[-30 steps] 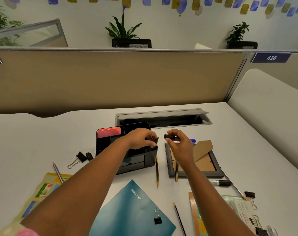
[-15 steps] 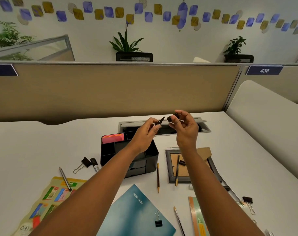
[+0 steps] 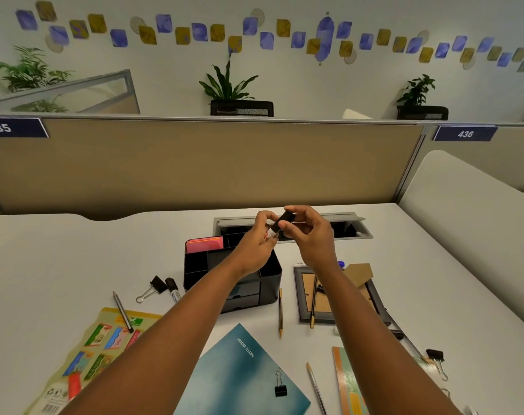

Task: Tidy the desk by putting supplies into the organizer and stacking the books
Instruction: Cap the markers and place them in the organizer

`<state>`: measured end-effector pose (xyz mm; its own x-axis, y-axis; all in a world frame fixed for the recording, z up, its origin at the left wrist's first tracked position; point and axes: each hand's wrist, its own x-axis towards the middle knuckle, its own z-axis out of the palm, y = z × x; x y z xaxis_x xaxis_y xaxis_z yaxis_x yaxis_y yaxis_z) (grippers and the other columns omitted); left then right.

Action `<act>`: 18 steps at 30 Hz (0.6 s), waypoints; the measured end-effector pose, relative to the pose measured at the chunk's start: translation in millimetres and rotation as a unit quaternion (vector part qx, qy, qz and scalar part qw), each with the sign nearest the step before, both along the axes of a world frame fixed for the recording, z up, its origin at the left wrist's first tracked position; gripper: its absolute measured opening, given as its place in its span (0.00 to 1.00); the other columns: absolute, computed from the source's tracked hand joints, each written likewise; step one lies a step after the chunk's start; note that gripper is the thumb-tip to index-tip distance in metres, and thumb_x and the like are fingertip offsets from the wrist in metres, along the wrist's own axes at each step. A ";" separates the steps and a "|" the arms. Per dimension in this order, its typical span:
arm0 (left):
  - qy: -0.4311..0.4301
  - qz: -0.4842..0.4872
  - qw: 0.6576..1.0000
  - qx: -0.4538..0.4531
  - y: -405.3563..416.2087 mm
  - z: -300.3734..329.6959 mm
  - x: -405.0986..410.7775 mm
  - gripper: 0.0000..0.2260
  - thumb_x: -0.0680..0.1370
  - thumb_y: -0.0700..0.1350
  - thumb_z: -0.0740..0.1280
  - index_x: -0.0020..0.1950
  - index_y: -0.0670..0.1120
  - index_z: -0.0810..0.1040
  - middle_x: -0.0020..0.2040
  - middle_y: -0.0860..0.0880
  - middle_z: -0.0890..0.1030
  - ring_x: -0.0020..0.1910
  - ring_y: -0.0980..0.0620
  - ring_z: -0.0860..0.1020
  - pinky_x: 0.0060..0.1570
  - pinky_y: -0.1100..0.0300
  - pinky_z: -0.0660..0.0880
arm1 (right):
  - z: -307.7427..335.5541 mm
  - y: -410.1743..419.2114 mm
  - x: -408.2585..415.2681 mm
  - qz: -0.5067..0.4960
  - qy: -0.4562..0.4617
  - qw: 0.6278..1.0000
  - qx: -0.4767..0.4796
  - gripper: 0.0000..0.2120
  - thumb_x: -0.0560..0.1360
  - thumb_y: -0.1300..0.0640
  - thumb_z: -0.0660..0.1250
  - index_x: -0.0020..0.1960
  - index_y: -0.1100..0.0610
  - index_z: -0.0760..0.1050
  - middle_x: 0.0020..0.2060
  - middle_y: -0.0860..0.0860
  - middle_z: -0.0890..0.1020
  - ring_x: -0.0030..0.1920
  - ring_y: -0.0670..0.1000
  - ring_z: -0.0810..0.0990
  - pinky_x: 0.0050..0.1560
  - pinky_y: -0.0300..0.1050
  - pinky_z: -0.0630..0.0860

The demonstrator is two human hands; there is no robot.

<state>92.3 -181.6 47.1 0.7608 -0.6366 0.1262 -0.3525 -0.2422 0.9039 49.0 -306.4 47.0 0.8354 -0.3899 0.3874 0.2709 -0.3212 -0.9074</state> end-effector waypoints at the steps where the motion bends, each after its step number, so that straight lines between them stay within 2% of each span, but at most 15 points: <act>1: -0.006 -0.001 1.000 0.017 1.7 -1.8 0.9 0.14 0.81 0.38 0.55 0.65 0.47 0.57 0.58 0.42 0.72 0.58 0.46 0.74 0.60 0.53 0.70 | -0.3 1.0 -0.2 0.007 0.013 1.000 -0.003 0.14 0.70 0.63 0.70 0.55 0.58 0.75 0.42 0.51 0.80 0.45 0.52 0.82 0.48 0.41 0.80; 3: -0.007 -0.006 1.000 0.029 3.8 -6.9 2.3 0.16 0.81 0.37 0.55 0.64 0.49 0.54 0.56 0.42 0.71 0.54 0.46 0.74 0.57 0.53 0.72 | -1.2 3.7 -0.9 0.036 0.042 0.998 0.002 0.17 0.70 0.64 0.70 0.57 0.58 0.73 0.45 0.54 0.81 0.45 0.50 0.82 0.46 0.37 0.80; 5: -0.004 -0.006 1.000 0.030 3.5 -10.7 2.7 0.18 0.81 0.36 0.55 0.62 0.52 0.51 0.54 0.41 0.69 0.50 0.45 0.73 0.53 0.57 0.73 | -2.2 8.9 -1.7 0.061 0.059 0.996 0.029 0.18 0.70 0.65 0.70 0.57 0.57 0.70 0.46 0.57 0.81 0.43 0.49 0.82 0.43 0.34 0.80; 8: 0.002 0.030 1.000 -0.010 0.8 -12.6 4.0 0.24 0.79 0.33 0.57 0.68 0.48 0.49 0.55 0.41 0.67 0.55 0.43 0.74 0.53 0.62 0.73 | -0.1 14.1 1.6 0.051 0.048 0.997 0.015 0.17 0.70 0.66 0.70 0.56 0.56 0.68 0.45 0.59 0.81 0.42 0.50 0.82 0.42 0.35 0.80; 11: 0.035 0.058 0.998 -0.015 5.3 -15.3 8.2 0.33 0.75 0.30 0.61 0.72 0.52 0.48 0.66 0.43 0.62 0.65 0.46 0.70 0.55 0.62 0.74 | 3.0 11.0 10.0 -0.027 0.005 0.999 -0.024 0.16 0.70 0.64 0.70 0.54 0.54 0.69 0.44 0.53 0.79 0.43 0.48 0.81 0.45 0.37 0.80; 13: 0.017 0.075 0.996 0.053 15.6 -23.4 13.4 0.33 0.74 0.31 0.61 0.74 0.51 0.53 0.74 0.46 0.57 0.73 0.46 0.61 0.65 0.53 0.70 | 1.3 6.1 17.1 -0.090 -0.023 0.995 -0.020 0.16 0.70 0.63 0.70 0.55 0.55 0.71 0.44 0.49 0.78 0.40 0.41 0.79 0.42 0.31 0.77; 15: -0.053 0.110 0.973 0.195 29.2 -35.9 18.1 0.28 0.75 0.35 0.60 0.74 0.48 0.59 0.76 0.46 0.58 0.74 0.46 0.59 0.71 0.51 0.61 | -4.0 4.4 23.9 -0.109 -0.018 0.993 -0.040 0.15 0.70 0.63 0.70 0.55 0.57 0.71 0.43 0.50 0.79 0.38 0.39 0.78 0.39 0.26 0.75; 17: -0.123 0.134 0.925 0.335 41.2 -47.7 18.4 0.25 0.76 0.37 0.58 0.74 0.47 0.61 0.76 0.46 0.59 0.75 0.46 0.58 0.75 0.51 0.54 | -13.0 7.2 30.2 -0.097 0.010 0.993 -0.071 0.14 0.71 0.64 0.69 0.56 0.58 0.72 0.43 0.53 0.81 0.40 0.43 0.79 0.41 0.28 0.76; 18: -0.142 0.142 0.905 0.374 45.1 -53.1 17.7 0.25 0.77 0.37 0.58 0.74 0.47 0.62 0.76 0.46 0.59 0.76 0.47 0.57 0.75 0.51 0.51 | -16.7 8.7 33.0 -0.097 0.021 0.992 -0.076 0.14 0.72 0.64 0.69 0.56 0.58 0.71 0.45 0.55 0.81 0.42 0.46 0.79 0.43 0.33 0.78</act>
